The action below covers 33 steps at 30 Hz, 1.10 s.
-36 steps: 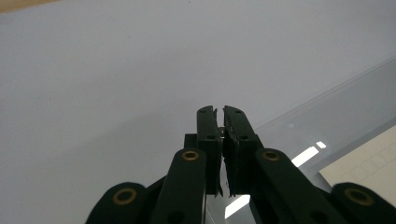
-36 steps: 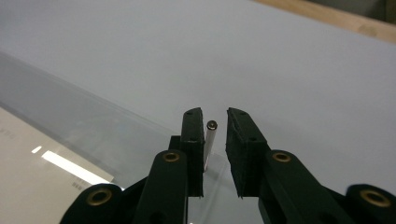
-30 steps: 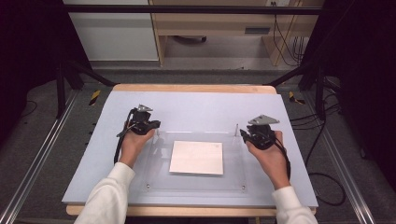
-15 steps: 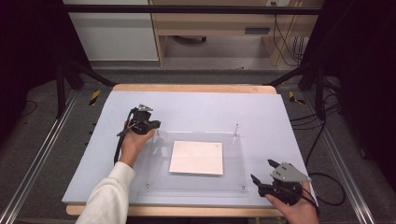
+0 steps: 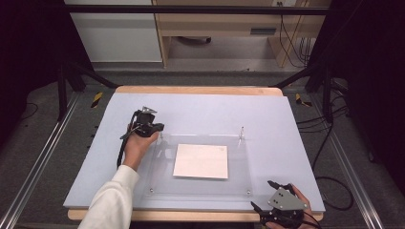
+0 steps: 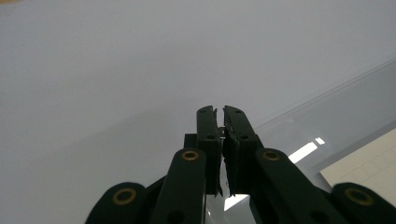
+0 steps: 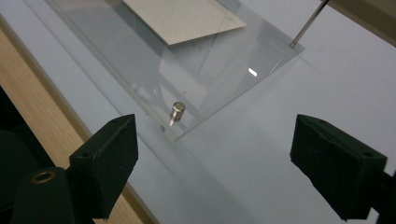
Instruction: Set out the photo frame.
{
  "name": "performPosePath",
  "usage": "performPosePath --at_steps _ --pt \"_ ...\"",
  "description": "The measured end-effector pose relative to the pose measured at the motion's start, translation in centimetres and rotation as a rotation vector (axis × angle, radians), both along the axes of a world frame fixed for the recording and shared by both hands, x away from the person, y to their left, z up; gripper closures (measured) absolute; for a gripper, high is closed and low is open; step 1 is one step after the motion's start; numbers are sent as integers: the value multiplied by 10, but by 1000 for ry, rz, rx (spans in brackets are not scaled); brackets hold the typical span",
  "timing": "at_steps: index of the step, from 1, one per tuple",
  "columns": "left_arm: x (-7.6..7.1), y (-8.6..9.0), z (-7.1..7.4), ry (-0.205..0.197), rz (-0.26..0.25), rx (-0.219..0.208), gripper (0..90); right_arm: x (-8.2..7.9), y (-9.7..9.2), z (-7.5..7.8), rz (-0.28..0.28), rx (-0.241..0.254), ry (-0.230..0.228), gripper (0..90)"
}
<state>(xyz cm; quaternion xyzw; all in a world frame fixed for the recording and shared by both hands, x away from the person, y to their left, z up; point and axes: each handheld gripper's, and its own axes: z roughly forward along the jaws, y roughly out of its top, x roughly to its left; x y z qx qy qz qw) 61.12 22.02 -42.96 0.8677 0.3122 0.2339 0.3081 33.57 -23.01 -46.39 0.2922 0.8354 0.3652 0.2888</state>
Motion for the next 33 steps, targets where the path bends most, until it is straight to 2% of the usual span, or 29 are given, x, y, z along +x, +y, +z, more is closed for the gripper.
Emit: performPosePath --at_steps 3,15,20,33 --pt "-1 -1 0 6 17 -3 849 0 1 -3 2 -18 -3 178" --pt "1 -1 0 21 17 -5 849 5 7 -13 9 -56 10 258" --pt "2 -2 0 25 21 -9 848 8 10 -18 14 -89 13 285" --pt "4 -1 0 26 3 -2 848 18 15 -22 14 -101 -14 343"
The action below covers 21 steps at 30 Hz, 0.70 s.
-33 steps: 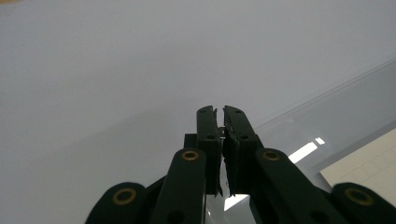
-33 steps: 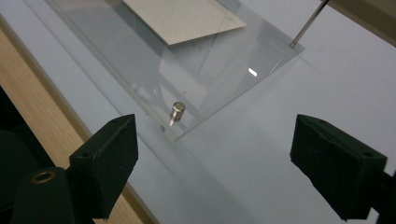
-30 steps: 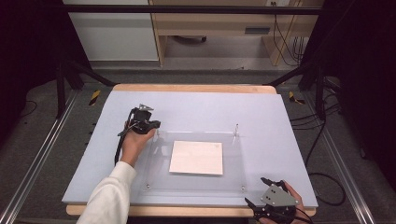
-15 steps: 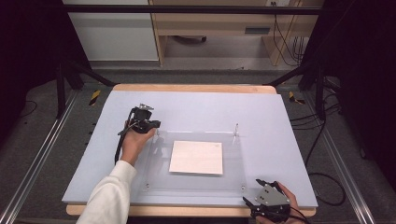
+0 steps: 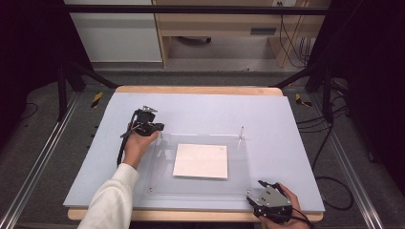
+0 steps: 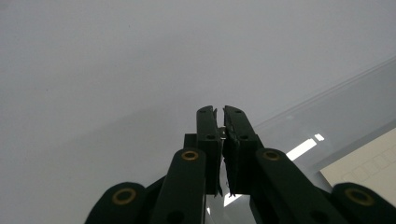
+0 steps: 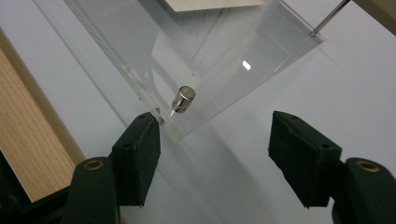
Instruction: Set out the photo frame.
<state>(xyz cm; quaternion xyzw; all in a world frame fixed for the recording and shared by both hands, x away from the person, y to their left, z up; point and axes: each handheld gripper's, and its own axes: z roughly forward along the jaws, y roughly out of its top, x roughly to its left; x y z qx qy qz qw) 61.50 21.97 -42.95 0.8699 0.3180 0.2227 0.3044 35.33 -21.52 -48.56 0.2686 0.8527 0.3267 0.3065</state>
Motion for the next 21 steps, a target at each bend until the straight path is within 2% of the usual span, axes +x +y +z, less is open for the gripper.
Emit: performPosePath --at_steps 6,9,13,16,21 --pt "1 1 -1 -1 1 -12 847 -1 1 3 14 24 -39 386" --pt "1 1 -1 -2 -1 -14 846 -1 1 3 19 30 -41 387" --pt "2 1 -1 -7 -14 -5 846 1 6 3 34 31 -53 389" --pt "2 2 -1 -9 -21 -2 846 3 10 2 45 11 -64 404" --pt "2 2 -1 -4 -13 -14 845 3 13 4 55 10 -76 445"
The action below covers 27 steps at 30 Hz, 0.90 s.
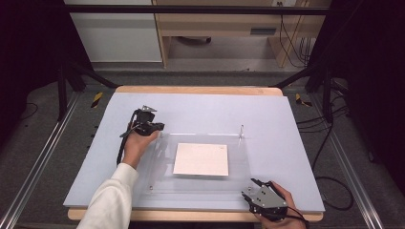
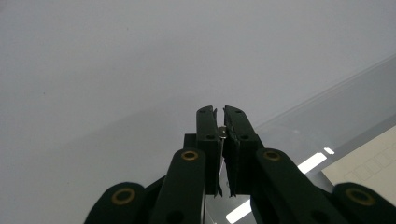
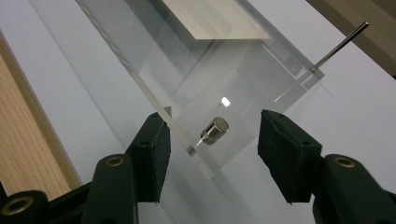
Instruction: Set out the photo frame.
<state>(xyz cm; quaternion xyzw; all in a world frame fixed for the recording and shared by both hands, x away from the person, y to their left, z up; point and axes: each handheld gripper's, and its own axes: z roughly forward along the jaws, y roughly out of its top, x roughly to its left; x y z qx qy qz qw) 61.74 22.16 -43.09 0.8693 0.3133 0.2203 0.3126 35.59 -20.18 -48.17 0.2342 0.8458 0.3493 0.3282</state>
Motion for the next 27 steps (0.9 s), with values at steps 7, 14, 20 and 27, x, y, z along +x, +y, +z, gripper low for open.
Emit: performPosePath --at_steps 7,14,20,27 --pt "-1 -1 1 -34 -21 44 788 0 1 1 7 -16 -9 451" --pt "-9 12 14 -185 -142 133 615 0 1 3 5 -8 -10 459" --pt "-40 17 23 -257 -181 84 528 -1 0 9 5 -1 -24 473" --pt "-91 13 31 -291 -185 13 477 -1 0 14 6 4 -30 481"
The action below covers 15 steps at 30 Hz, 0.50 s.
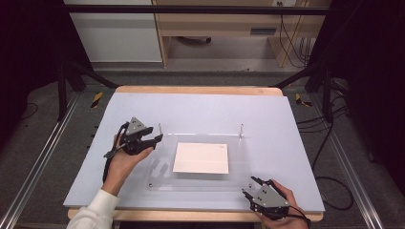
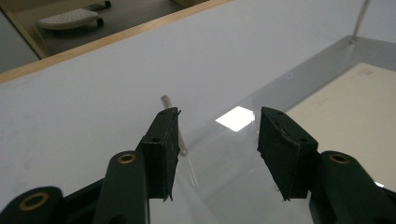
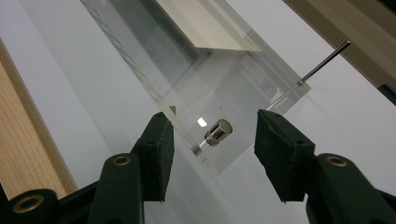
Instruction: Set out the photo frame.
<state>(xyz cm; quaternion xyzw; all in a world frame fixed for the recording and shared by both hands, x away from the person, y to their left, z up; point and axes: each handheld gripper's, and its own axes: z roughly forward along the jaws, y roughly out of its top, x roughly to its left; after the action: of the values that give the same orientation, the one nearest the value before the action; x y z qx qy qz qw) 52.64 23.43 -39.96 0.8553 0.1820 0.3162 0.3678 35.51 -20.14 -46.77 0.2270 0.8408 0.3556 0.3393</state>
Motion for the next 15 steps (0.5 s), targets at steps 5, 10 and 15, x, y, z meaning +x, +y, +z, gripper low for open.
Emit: performPosePath --at_steps 5,10,15 --pt "-36 -13 12 -11 -42 2 456 2 0 6 2 -5 7 488" --pt "-58 -21 17 -9 -100 36 424 2 1 12 0 -6 4 499" --pt "-74 -26 13 -6 -144 41 389 3 1 15 -5 -4 7 505"
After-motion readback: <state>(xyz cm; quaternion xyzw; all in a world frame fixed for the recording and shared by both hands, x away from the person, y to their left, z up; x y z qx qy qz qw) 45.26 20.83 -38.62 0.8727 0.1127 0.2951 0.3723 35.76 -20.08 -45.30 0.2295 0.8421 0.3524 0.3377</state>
